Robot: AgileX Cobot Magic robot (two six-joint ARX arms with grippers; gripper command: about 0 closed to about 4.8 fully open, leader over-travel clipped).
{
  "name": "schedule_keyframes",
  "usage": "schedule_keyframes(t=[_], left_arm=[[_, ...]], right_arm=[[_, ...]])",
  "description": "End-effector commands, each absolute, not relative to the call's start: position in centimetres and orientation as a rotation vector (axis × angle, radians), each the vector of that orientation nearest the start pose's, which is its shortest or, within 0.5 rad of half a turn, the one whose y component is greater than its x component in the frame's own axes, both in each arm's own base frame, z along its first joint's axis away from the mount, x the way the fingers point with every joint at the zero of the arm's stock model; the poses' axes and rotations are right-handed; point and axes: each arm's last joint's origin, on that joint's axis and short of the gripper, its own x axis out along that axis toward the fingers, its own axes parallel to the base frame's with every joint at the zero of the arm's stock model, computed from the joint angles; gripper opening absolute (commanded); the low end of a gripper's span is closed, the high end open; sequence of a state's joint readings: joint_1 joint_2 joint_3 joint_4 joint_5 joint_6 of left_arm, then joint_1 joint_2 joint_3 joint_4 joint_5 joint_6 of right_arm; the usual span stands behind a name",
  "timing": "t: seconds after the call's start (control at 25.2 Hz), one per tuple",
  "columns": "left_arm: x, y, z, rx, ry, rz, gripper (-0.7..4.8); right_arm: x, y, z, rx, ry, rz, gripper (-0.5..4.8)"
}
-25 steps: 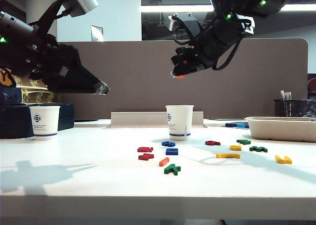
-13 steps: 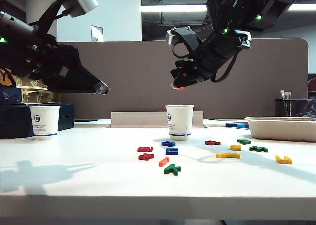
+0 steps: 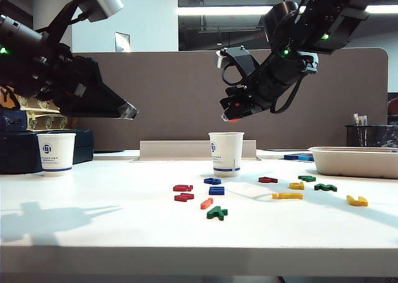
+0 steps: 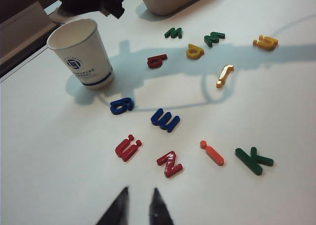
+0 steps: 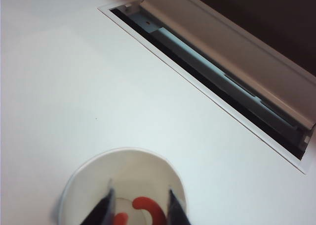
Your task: Pick up the letter "c" and put it in the paper cup.
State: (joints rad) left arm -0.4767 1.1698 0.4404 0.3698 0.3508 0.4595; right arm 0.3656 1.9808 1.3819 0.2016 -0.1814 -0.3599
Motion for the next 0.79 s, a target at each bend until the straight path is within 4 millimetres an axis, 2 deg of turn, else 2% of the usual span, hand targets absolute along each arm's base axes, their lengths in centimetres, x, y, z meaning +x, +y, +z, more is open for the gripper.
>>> schedule_keyframes(t=[0.04,0.79], left_arm=[[19.91,-11.40,19.75,0.454,0.158,-0.888,0.53],[19.91,-11.40,19.75,0.454,0.159,-0.888,0.53]], right_arm=[[42.03,16.76,21.95,-0.363,0.294,0.608,1.12],[42.11,16.98,21.40,-0.327,0.303,0.650,1.17]])
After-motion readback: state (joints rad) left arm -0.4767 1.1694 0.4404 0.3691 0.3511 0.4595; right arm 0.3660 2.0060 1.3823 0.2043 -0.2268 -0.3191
